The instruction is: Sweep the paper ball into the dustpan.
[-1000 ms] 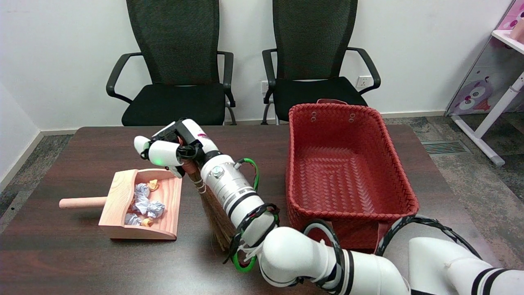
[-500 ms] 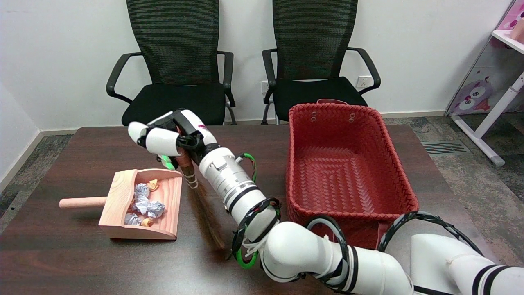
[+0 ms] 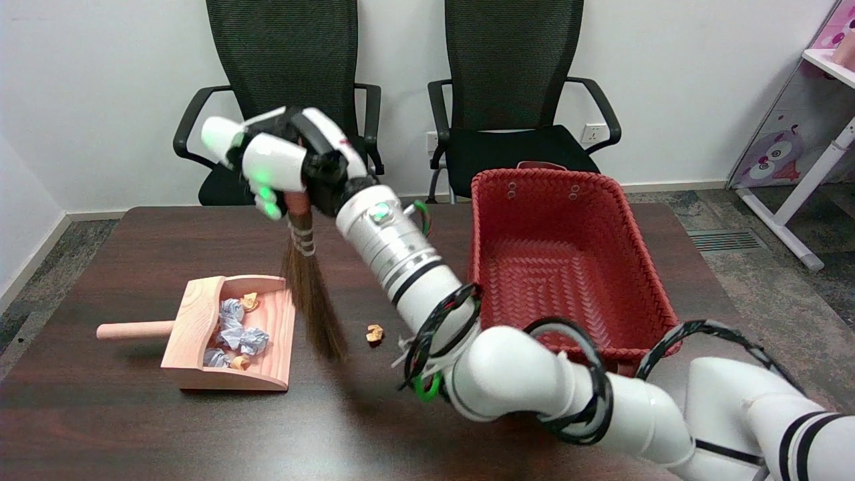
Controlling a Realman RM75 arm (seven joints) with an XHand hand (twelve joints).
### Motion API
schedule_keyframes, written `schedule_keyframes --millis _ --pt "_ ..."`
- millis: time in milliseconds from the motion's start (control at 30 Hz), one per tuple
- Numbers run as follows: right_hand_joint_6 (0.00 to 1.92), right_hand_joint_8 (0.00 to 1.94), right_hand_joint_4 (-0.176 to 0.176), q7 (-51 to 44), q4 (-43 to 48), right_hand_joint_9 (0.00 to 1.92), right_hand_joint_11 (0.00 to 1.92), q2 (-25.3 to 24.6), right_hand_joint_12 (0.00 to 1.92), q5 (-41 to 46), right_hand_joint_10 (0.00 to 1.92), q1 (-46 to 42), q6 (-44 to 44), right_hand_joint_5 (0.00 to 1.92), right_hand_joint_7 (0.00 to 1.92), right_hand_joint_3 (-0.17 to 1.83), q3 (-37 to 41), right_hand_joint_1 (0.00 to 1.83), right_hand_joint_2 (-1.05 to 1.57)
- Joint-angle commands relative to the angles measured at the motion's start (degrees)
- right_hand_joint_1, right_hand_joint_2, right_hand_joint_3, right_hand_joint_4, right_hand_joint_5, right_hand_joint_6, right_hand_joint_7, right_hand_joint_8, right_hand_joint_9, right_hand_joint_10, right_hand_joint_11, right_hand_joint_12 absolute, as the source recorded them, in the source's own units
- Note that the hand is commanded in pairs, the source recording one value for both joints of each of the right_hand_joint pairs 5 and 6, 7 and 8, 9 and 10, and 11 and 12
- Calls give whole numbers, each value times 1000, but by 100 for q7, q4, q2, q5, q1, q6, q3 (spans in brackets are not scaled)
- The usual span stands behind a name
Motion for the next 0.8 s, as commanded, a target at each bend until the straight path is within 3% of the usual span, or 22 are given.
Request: schedule_keyframes --millis 33,233,300,567,800 --pt "1920 1920 76 -85 -866 1920 1920 1032 1920 350 1920 552 -120 1920 1920 881 332 1076 1571" --pt "1920 1920 78 -494 -855 1920 1920 1328 1920 385 1920 461 -72 1920 1920 896 362 1078 1571" --pt "1920 1920 176 -636 -796 1920 1920 1395 1920 385 1920 387 17 1920 1920 902 339 1061 1571" --pt "1920 1920 176 -1570 -446 1920 1920 1390 1920 530 1920 228 135 1920 1920 942 236 1062 1571" --pt "1920 1920 176 -2072 110 1920 1920 971 1920 591 1920 165 344 1920 1920 997 -98 1060 1571"
